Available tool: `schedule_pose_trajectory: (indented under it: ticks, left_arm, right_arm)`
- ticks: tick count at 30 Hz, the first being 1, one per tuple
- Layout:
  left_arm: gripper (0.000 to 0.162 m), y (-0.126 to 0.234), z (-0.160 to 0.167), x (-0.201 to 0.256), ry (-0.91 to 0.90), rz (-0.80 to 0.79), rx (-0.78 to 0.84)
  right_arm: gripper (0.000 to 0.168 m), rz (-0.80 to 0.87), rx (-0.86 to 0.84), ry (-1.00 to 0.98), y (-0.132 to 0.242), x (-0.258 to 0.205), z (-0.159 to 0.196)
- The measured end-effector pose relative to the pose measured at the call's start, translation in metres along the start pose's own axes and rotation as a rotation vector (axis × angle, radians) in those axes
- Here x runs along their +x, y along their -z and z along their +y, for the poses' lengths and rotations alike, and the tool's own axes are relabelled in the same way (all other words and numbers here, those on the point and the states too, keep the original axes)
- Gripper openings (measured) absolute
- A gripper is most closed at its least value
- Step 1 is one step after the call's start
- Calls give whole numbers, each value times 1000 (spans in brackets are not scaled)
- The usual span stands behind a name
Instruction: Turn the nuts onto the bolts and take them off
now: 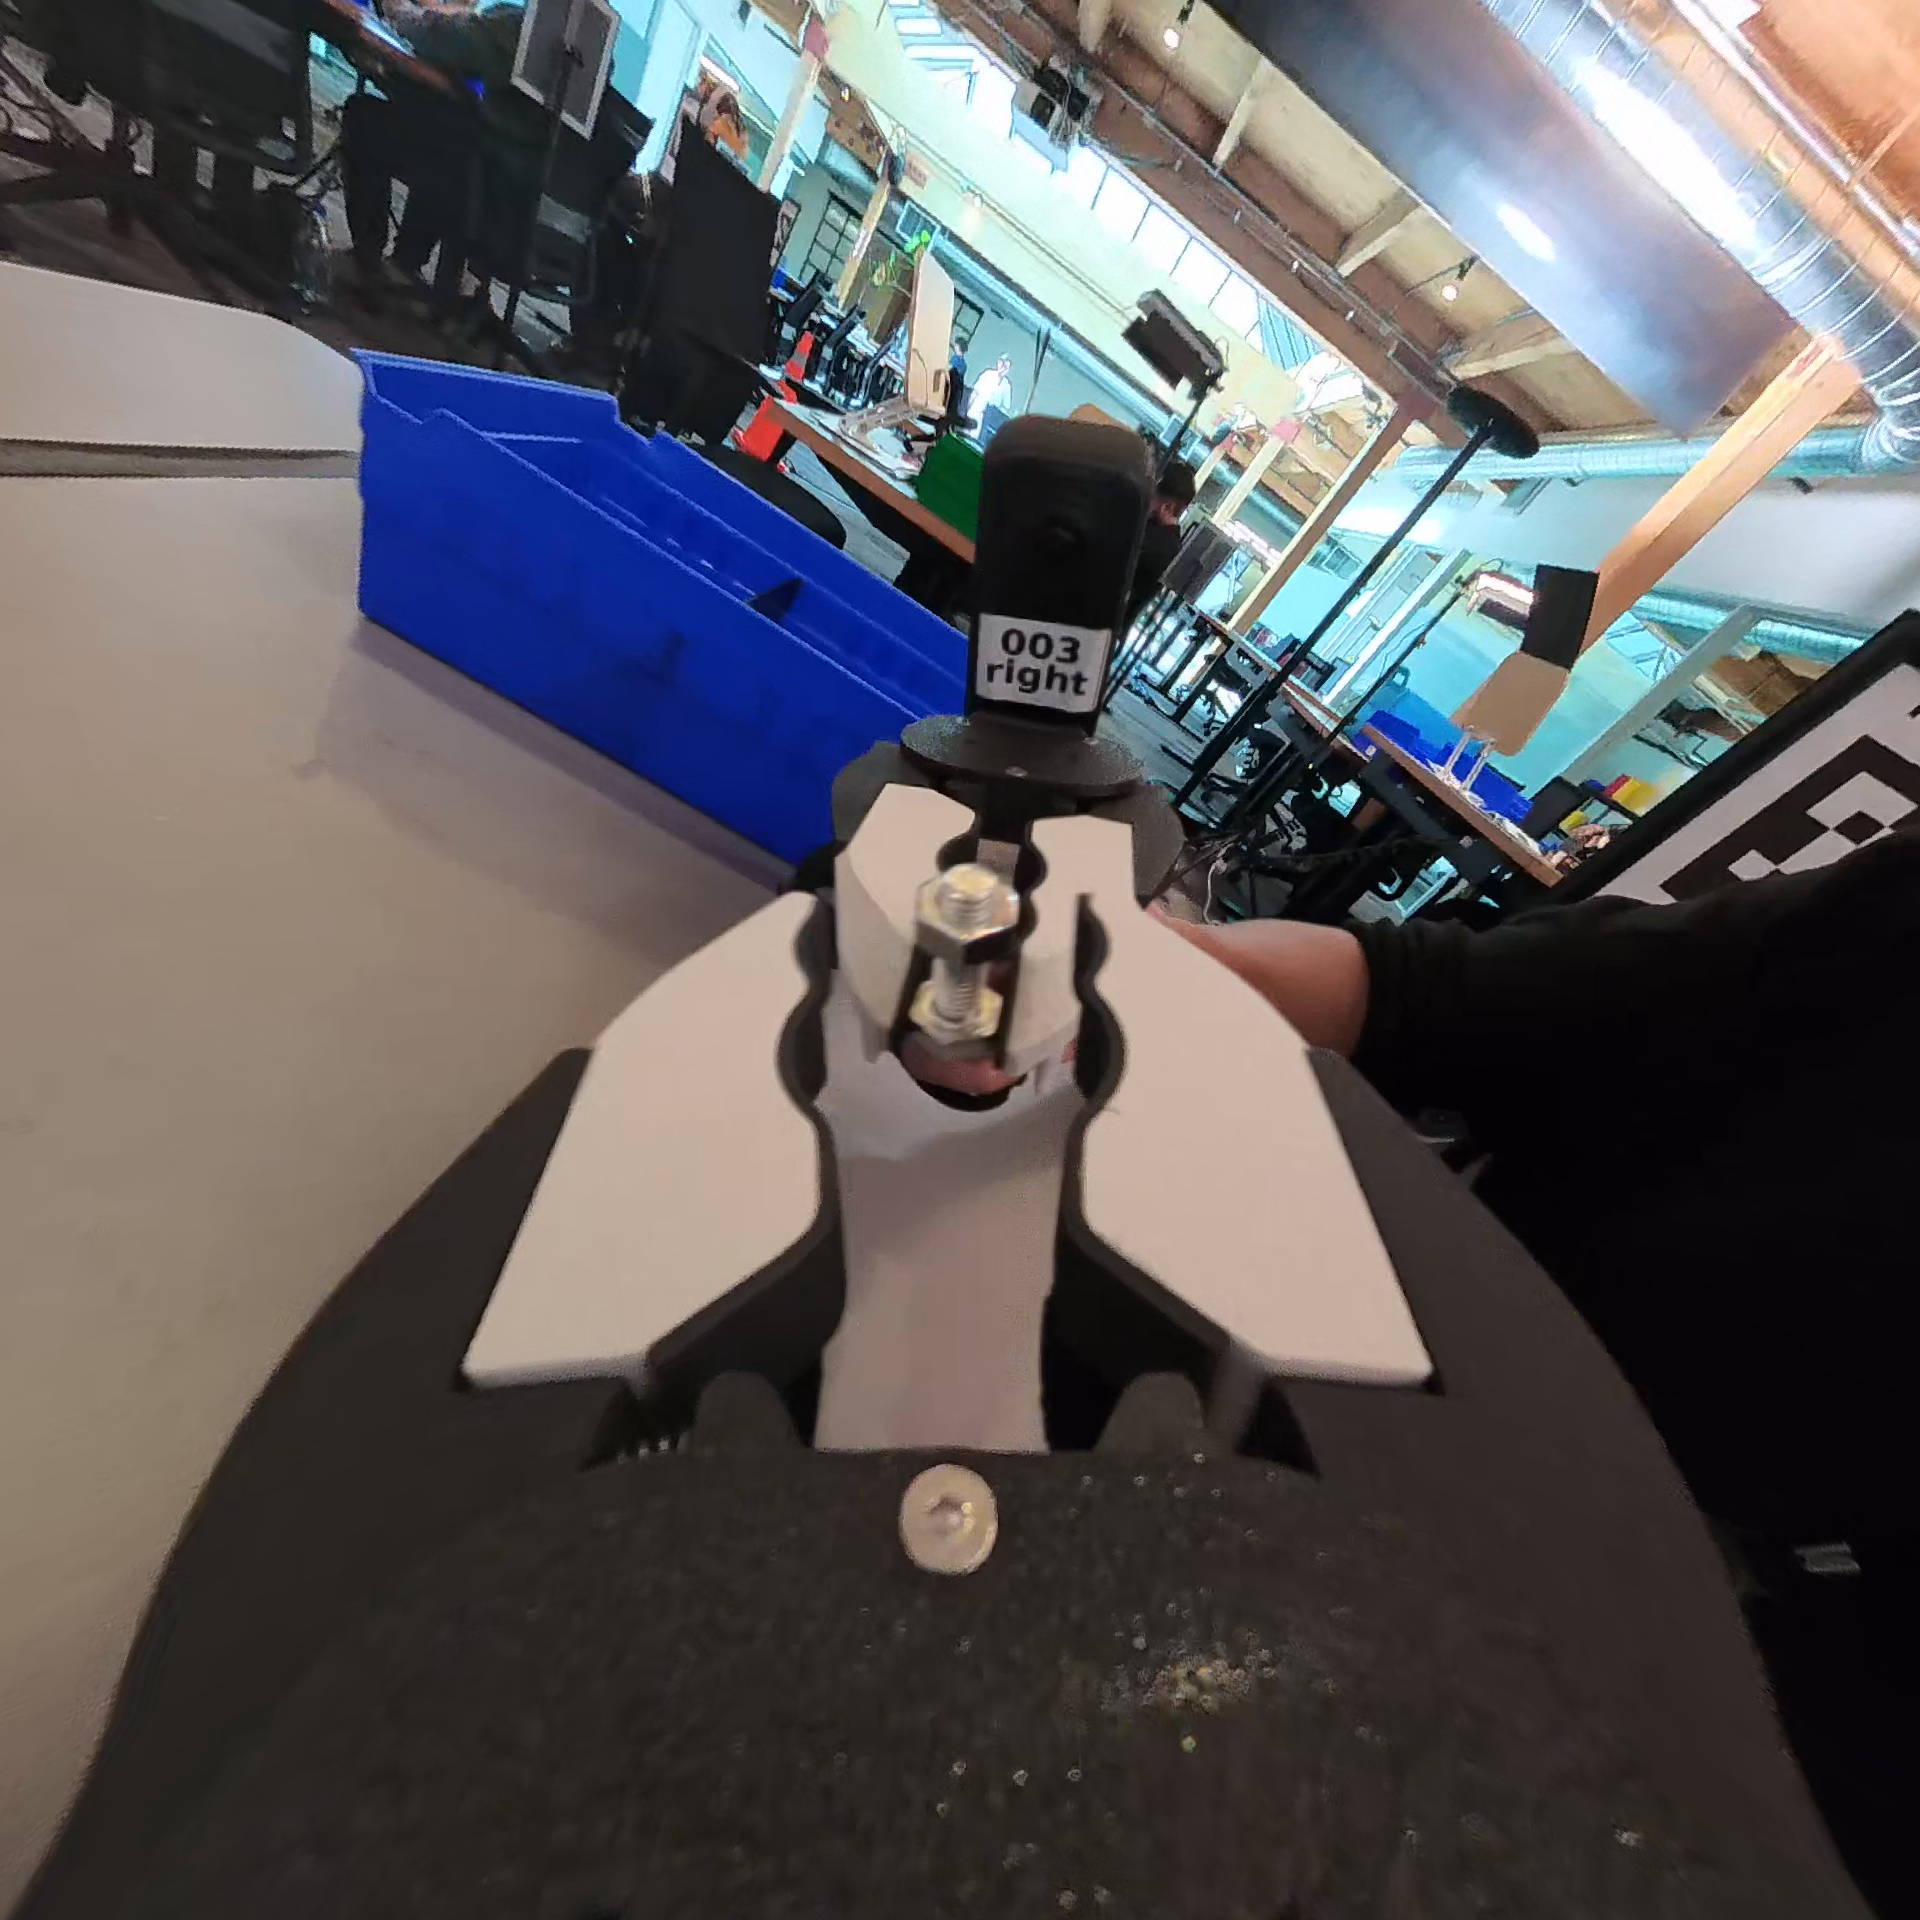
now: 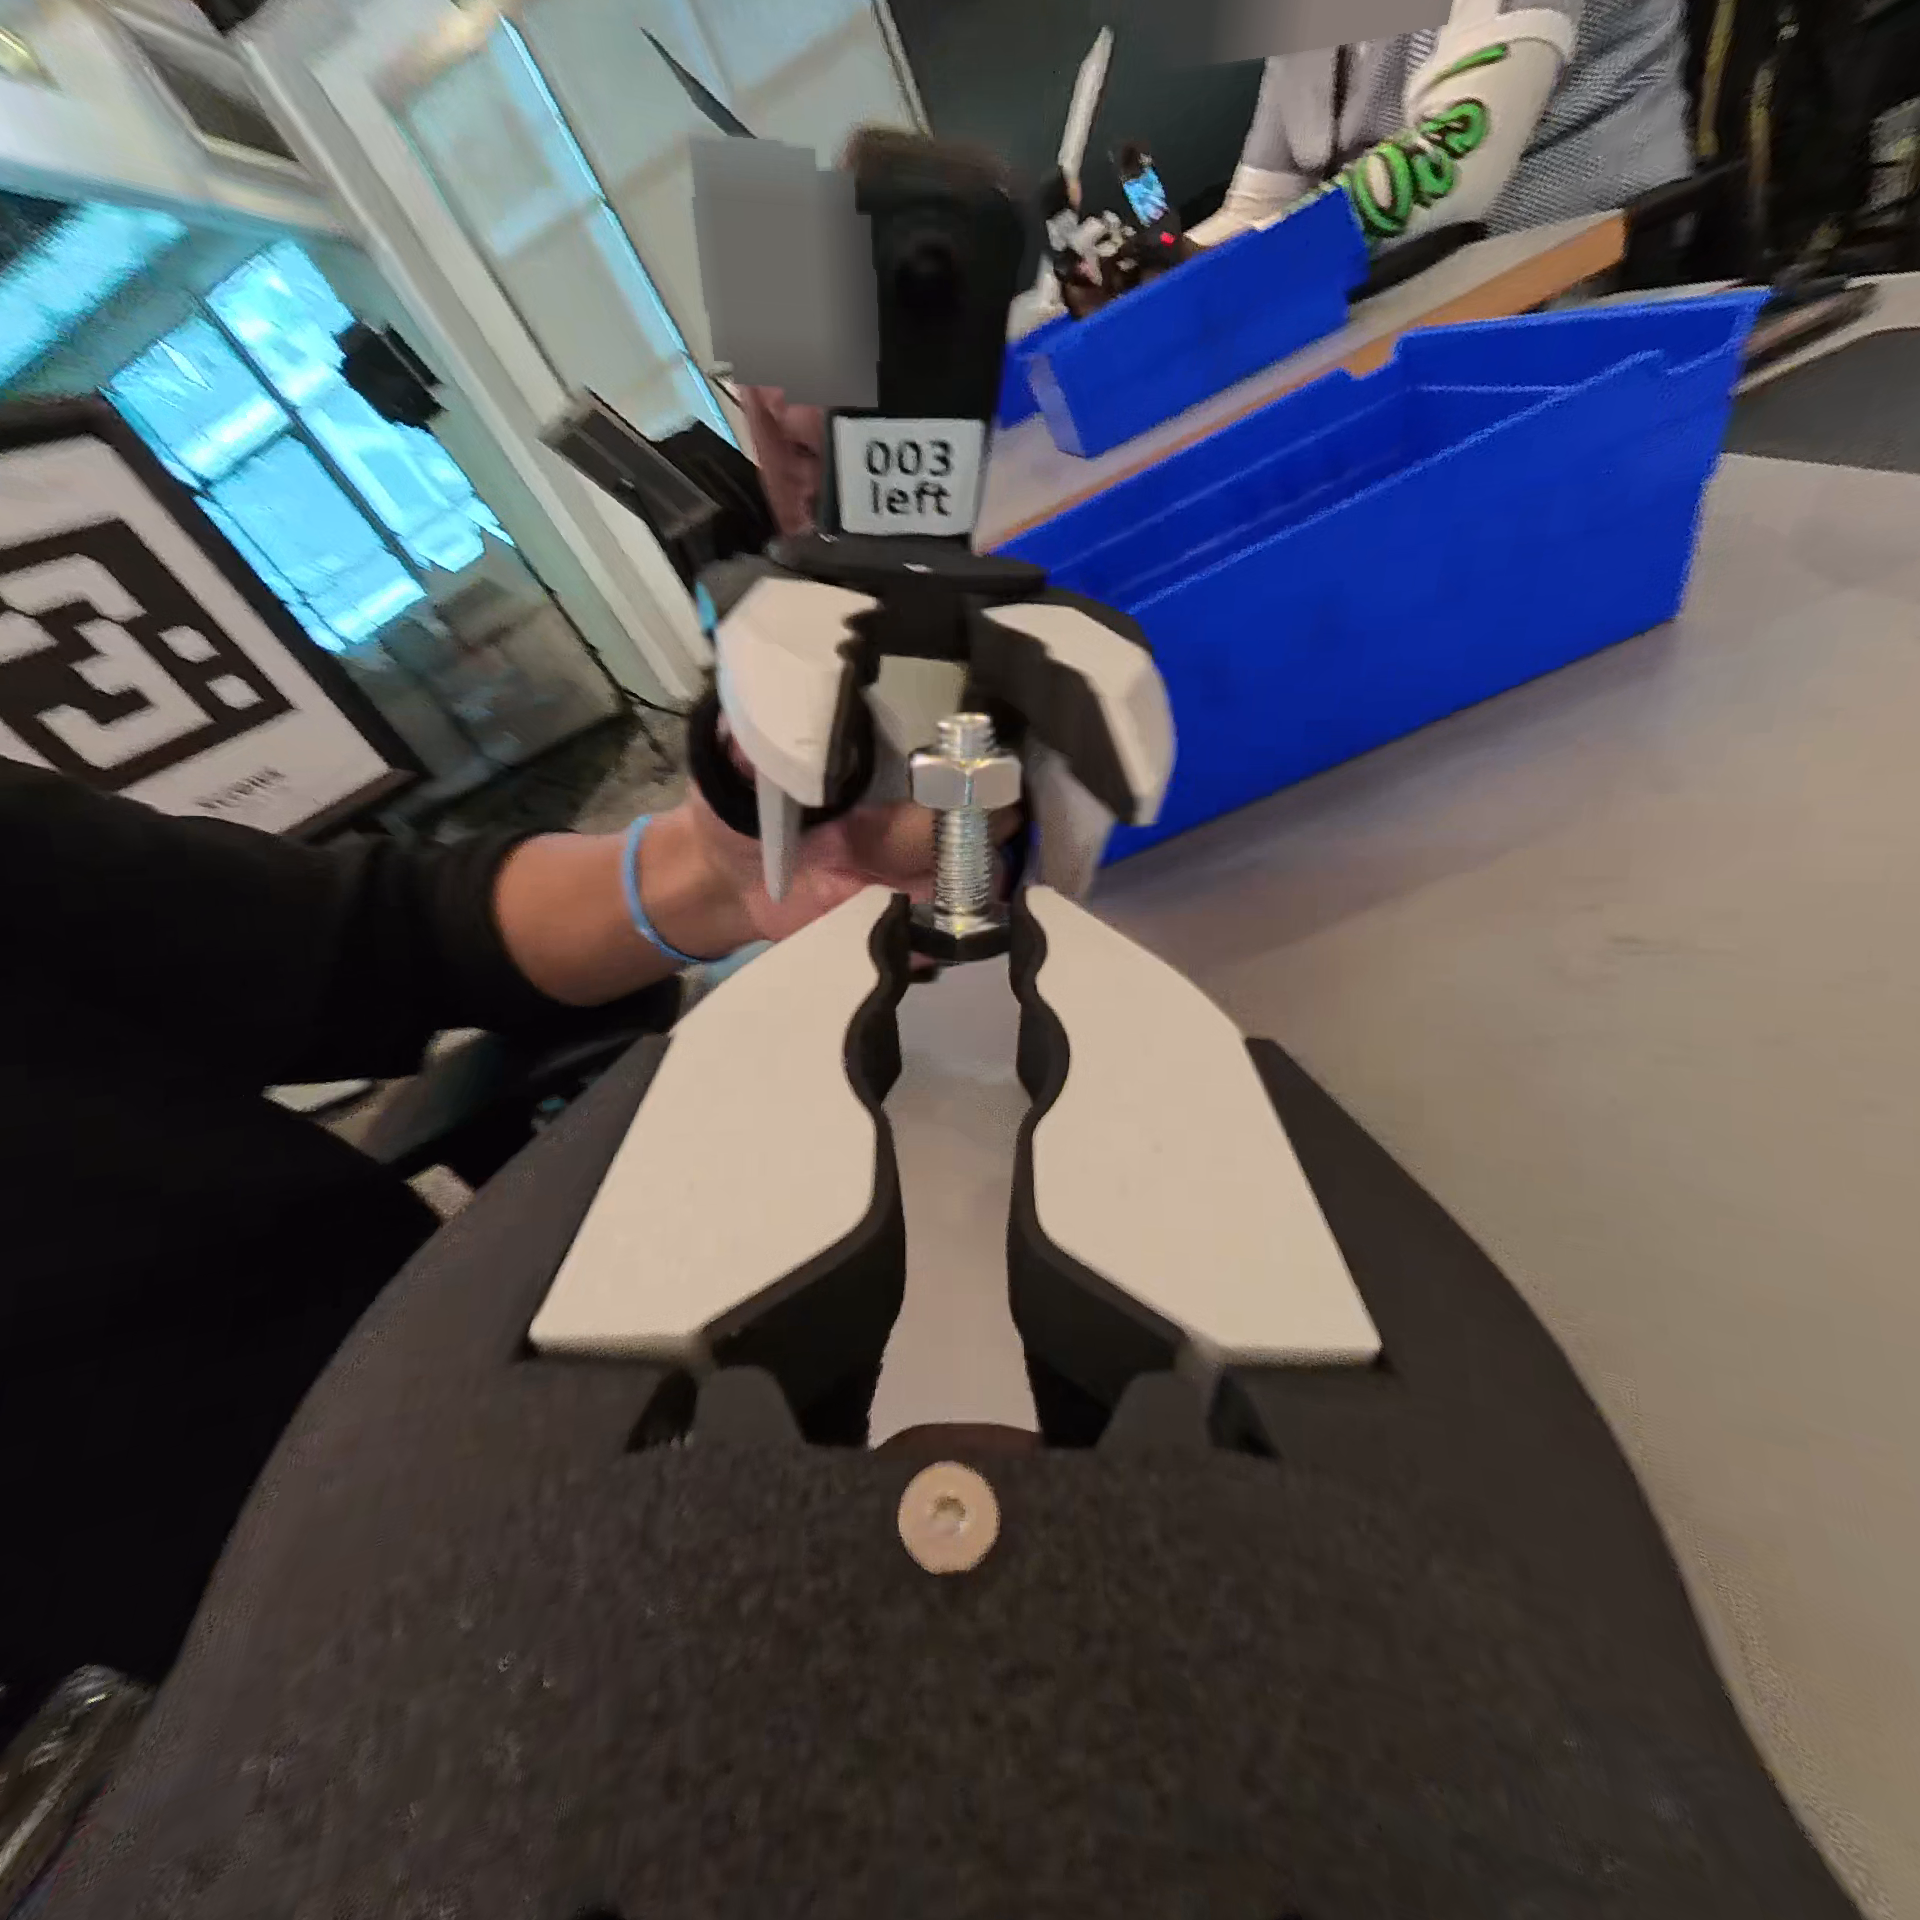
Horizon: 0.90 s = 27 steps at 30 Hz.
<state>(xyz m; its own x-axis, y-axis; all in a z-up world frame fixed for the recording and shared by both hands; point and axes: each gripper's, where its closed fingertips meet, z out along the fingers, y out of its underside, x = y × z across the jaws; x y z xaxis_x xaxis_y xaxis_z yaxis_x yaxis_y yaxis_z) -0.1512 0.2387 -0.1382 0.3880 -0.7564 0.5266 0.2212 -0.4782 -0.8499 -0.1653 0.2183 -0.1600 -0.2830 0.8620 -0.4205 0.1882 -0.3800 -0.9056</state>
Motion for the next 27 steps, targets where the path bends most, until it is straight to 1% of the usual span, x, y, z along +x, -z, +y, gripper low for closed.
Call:
schedule_pose_trajectory:
  ticks: [1,3,6,7,9,10,13,16,19,21,24,26,27]
  left_arm:
    - [50,1,-1,-1,-7,-2,10]
    - [51,3,-2,2,-36,14,24]
    - [47,3,-2,15,-40,104,24]
    - [42,3,-2,20,-35,139,27]
    - [24,5,-1,30,-37,213,28]
    - [19,6,-1,34,-39,241,30]
    - [17,4,0,35,-43,234,31]
    - [17,2,1,29,-17,204,32]
    - [17,0,-2,15,33,109,59]
    - [17,-3,-1,0,59,-24,55]
    - [17,-6,4,-22,86,-276,17]
    - [17,-6,8,-29,125,-407,6]
    - [21,-7,8,-27,126,-433,9]
  right_arm:
    - [18,-39,18,-22,0,-4,-2]
    - [18,-98,31,-55,1,-10,-3]
    - [18,-208,56,-100,0,-23,-6]
    - [18,-251,69,-116,0,-29,-7]
    - [18,-307,94,-140,1,-35,-11]
    - [18,-324,93,-147,1,-37,-11]
    - [18,-288,65,-116,-1,-35,-8]
    - [18,-210,41,-74,-3,-27,-4]
    - [18,-82,41,-37,-3,-12,-5]
    - [18,54,13,16,-1,5,-2]
    - [18,261,-38,118,4,28,4]
    - [18,329,-64,151,5,35,7]
    - [18,329,-62,148,4,34,8]
